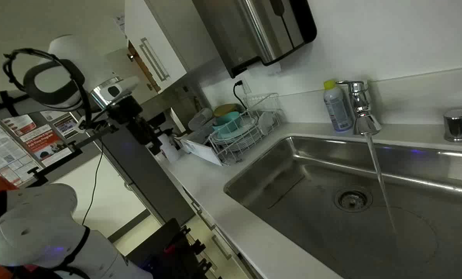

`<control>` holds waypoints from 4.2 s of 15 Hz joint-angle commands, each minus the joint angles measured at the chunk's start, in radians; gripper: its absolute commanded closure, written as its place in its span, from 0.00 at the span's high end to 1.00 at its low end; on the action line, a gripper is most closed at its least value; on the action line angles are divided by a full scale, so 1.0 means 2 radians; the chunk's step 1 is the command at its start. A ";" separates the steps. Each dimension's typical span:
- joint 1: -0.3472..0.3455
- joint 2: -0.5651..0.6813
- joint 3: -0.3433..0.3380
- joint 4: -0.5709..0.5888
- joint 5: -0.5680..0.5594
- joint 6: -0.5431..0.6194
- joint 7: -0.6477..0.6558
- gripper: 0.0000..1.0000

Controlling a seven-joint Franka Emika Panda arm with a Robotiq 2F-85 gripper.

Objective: Close the tap

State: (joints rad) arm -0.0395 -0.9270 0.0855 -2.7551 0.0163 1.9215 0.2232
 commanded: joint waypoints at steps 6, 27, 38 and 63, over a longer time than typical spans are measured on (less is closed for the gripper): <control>-0.001 0.000 0.000 0.001 0.000 -0.001 0.000 1.00; -0.050 0.190 -0.006 0.144 -0.048 0.207 0.013 1.00; -0.060 0.357 -0.003 0.296 -0.119 0.213 0.018 1.00; -0.022 0.655 -0.106 0.601 -0.137 0.172 0.089 1.00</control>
State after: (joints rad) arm -0.1050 0.2889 -0.0877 -1.6968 -0.2867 2.3250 0.3678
